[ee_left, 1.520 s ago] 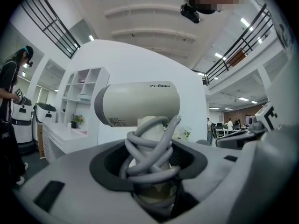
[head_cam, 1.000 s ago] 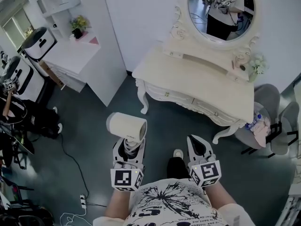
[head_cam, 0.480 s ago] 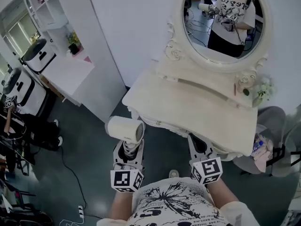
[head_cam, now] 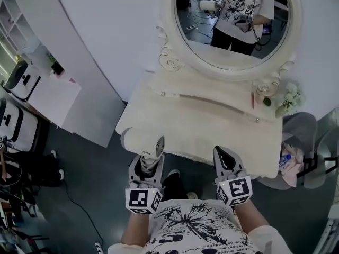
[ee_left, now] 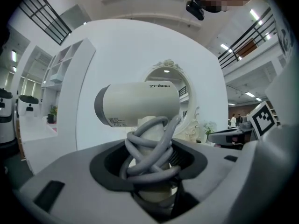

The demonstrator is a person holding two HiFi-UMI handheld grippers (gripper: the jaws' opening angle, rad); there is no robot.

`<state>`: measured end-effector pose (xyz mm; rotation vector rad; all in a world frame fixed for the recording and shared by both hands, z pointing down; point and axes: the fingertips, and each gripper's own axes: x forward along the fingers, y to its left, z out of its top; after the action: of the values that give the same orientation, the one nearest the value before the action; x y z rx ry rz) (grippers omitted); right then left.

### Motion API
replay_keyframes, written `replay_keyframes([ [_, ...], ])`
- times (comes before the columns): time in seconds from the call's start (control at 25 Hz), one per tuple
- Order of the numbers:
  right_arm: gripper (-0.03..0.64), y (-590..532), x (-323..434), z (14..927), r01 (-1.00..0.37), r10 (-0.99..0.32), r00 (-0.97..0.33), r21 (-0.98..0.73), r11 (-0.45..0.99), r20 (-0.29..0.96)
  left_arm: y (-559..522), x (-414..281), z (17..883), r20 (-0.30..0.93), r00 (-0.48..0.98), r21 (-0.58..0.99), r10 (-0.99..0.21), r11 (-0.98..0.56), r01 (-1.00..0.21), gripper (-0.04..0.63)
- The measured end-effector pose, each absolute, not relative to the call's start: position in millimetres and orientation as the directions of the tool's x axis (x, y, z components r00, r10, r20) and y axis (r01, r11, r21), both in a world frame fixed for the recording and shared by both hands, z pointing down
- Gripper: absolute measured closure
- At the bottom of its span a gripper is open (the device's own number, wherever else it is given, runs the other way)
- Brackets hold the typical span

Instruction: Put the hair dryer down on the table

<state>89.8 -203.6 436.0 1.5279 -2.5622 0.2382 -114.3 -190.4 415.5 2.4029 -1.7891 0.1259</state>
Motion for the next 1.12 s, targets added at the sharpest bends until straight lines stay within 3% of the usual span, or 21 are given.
replay_keyframes([
  [0.56, 0.6, -305.4, 124.9, 442.0, -0.988, -0.96, -0.15, -0.059, 0.14, 0.237, -365.8, -54.1, 450.9, 0.258, 0.653, 0.074, -0.712, -0.659, -0.748, 0.353],
  [1.12, 0.6, -330.2, 131.7, 491.0, -0.991, -0.946, 0.066, -0.088, -0.099, 0.319, -409.2, -16.0, 574.6, 0.518, 0.778, 0.042, -0.355, -0.898, -0.438, 0.353],
])
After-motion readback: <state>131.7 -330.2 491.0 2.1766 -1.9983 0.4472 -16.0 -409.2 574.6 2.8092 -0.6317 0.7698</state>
